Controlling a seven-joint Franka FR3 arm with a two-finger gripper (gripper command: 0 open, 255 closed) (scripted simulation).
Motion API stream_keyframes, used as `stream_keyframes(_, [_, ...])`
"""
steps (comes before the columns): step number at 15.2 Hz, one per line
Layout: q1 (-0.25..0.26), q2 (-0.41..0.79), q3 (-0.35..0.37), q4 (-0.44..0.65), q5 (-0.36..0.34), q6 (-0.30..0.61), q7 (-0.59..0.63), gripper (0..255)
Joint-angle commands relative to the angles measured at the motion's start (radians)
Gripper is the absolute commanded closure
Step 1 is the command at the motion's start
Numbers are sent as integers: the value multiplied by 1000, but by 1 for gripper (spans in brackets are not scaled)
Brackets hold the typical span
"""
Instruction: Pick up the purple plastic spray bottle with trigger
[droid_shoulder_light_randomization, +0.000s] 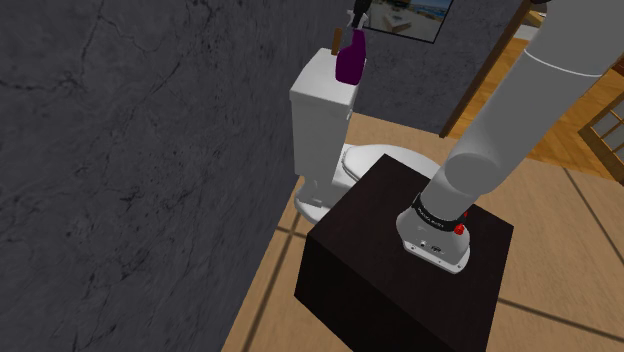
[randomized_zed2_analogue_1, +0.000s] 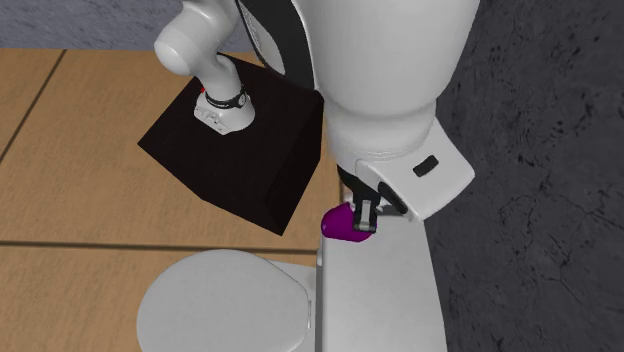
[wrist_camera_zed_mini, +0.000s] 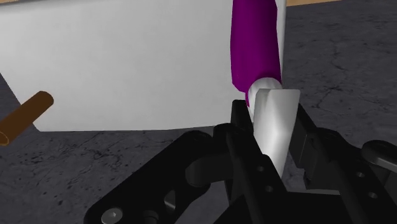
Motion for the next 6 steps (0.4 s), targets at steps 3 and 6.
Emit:
stream_keyframes(3, [-1, 3, -1, 59, 0, -57, 2, 255])
stream_keyframes(6, [-2, 5, -2, 77, 1, -73, 2, 255])
